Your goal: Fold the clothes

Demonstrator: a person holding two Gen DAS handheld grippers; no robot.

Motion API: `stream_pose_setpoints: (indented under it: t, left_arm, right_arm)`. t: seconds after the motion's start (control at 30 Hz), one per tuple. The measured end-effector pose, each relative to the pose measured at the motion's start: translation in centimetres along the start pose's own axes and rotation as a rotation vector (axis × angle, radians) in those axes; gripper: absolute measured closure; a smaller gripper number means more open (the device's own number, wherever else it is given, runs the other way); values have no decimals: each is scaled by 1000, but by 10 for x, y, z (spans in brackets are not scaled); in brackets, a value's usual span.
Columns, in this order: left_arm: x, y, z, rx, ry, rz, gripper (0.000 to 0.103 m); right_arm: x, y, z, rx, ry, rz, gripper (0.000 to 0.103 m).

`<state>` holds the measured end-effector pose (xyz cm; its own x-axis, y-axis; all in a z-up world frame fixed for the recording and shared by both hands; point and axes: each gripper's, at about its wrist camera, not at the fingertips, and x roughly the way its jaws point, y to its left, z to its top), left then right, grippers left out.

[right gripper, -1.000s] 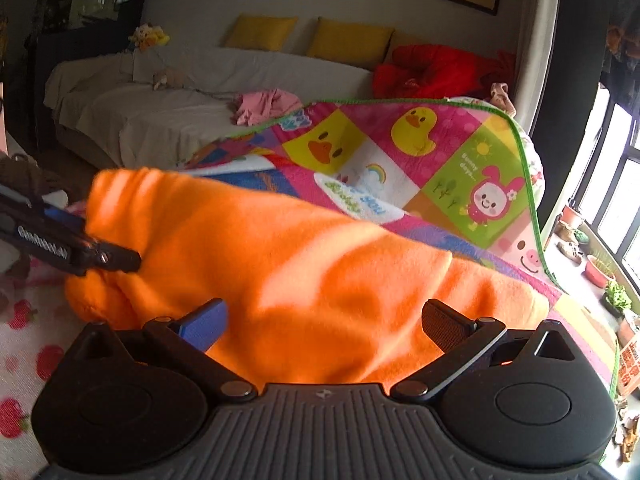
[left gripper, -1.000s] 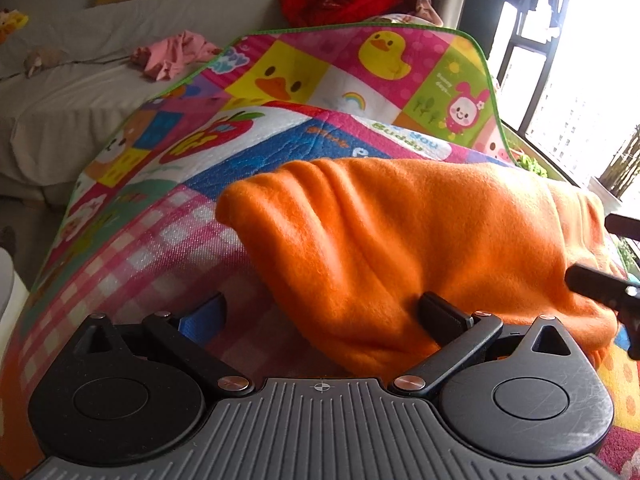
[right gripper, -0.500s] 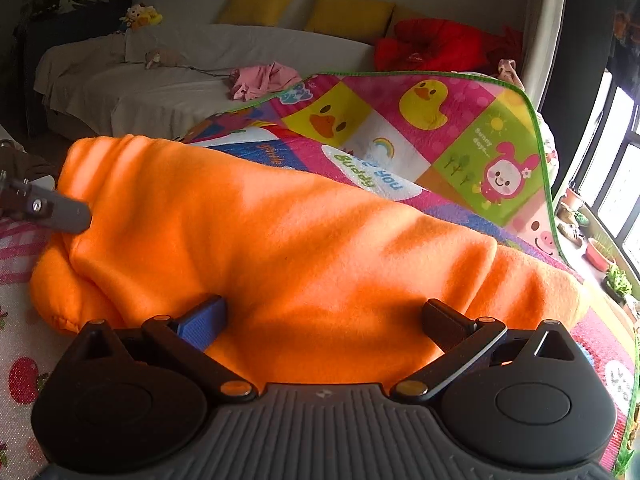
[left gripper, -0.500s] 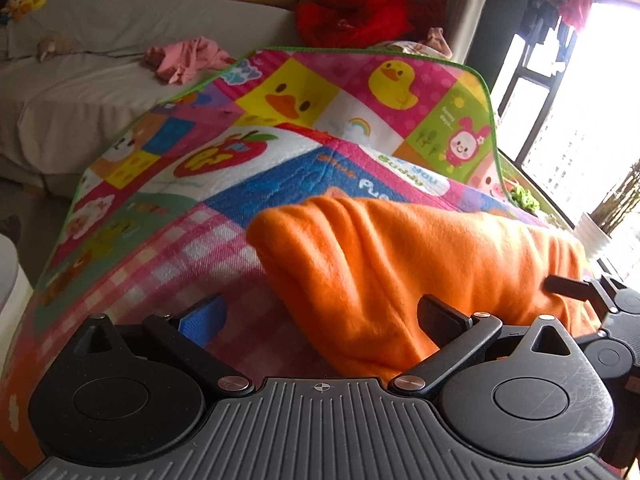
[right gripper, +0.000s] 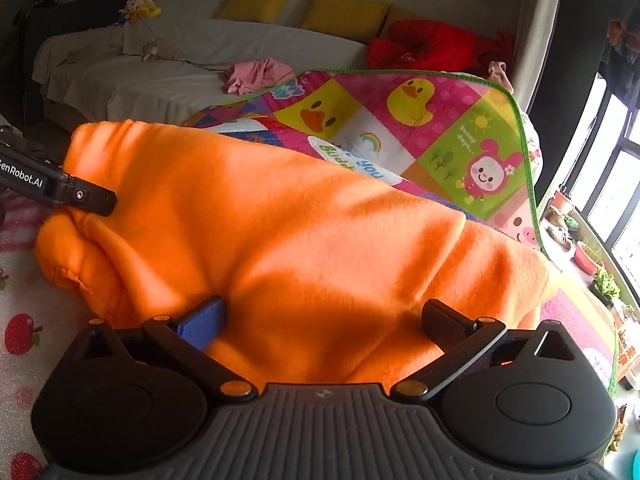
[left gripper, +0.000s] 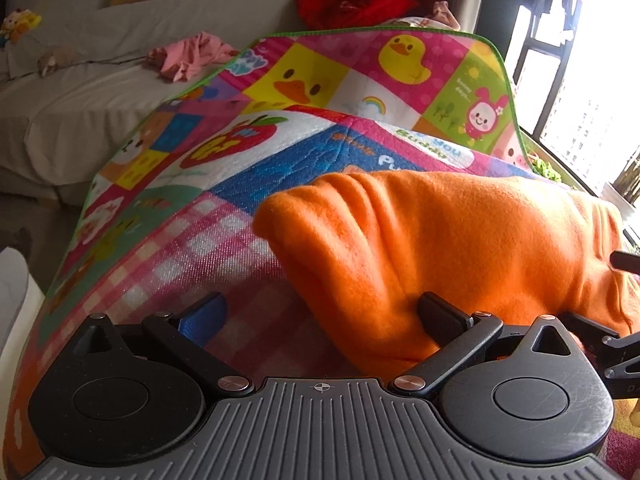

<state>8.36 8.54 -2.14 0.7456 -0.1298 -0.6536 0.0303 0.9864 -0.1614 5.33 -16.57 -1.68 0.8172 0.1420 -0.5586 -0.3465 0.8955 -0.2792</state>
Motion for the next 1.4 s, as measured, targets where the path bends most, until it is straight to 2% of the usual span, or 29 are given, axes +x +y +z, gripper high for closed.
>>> stream_pose_setpoints:
  t: [0.07, 0.17, 0.3, 0.4, 0.5, 0.6, 0.7, 0.77, 0.83, 0.9, 0.97, 1.07, 1.1, 1.2, 1.3, 1.4]
  left_arm:
    - [1, 0, 0, -4, -1, 2, 0]
    - [-2, 1, 0, -13, -6, -3, 0]
    - [-12, 2, 0, -30, -19, -28, 0]
    - [-15, 2, -3, -6, -28, -37, 0]
    - [-9, 4, -5, 7, -26, -20, 0]
    - [-4, 5, -4, 2, -25, -17, 0]
    - [-1, 1, -2, 11, -24, -10, 0]
    - [-1, 0, 0, 12, -23, -10, 0]
    - [-5, 2, 0, 2, -25, -20, 0]
    - [-11, 9, 2, -25, -28, -33, 0]
    - [-17, 20, 5, -72, -37, -49, 0]
    - [-26, 41, 10, -166, -61, -71, 0]
    - [-28, 48, 12, -195, -67, -72, 0]
    - [-32, 64, 15, -269, -78, -86, 0]
    - [-31, 66, 14, -305, -64, -157, 0]
    - [-20, 57, 11, -337, -13, -244, 0]
  right_arm:
    - [-14, 11, 5, -70, -63, -15, 0]
    - [-34, 28, 10, -143, -124, 56, 0]
    - [-20, 43, 8, -150, -51, 132, 4]
    - [-2, 42, 0, -101, 14, 153, 2]
    - [-3, 39, 3, -95, 7, 155, 2]
    - [-22, 46, 8, -156, -65, 149, 2]
    - [-38, 62, 10, -236, -121, 185, 2]
    - [-37, 77, 8, -286, -126, 191, 3]
    - [-28, 90, 5, -325, -112, 180, 11]
    - [-18, 99, 4, -325, -103, 169, 12]
    - [-12, 100, 7, -308, -104, 161, 12]
    - [-8, 94, 13, -243, -87, 156, 28]
    - [-6, 88, 16, -197, -74, 168, 33]
    - [-1, 56, 25, 24, -21, 257, 38]
    - [4, 31, 28, 197, 18, 332, 41]
    - [8, 23, 25, 258, 35, 365, 41]
